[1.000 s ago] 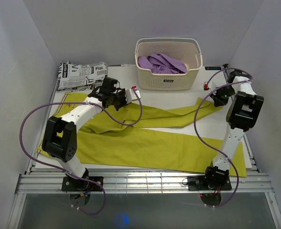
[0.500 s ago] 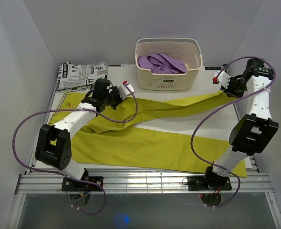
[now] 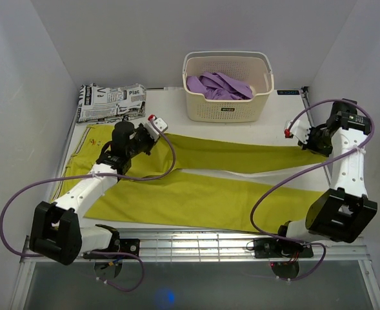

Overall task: Fold and stack the trousers
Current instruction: Flatten the trousers out

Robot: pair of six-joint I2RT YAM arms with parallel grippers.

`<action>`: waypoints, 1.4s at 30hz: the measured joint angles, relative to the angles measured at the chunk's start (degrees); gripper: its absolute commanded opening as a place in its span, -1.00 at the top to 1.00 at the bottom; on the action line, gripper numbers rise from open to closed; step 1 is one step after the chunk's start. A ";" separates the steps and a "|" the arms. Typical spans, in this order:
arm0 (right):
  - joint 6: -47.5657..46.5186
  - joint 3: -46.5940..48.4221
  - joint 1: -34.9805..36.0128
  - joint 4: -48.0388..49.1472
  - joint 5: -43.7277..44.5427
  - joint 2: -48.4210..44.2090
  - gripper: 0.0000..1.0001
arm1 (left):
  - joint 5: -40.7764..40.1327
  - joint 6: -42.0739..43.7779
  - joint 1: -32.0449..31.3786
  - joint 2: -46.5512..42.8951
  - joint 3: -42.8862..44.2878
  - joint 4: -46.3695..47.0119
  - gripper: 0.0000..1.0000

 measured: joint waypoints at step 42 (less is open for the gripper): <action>19.50 -28.26 4.39 4.07 5.95 7.58 -0.54 | 10.21 -10.32 12.81 14.45 20.46 -36.98 -0.71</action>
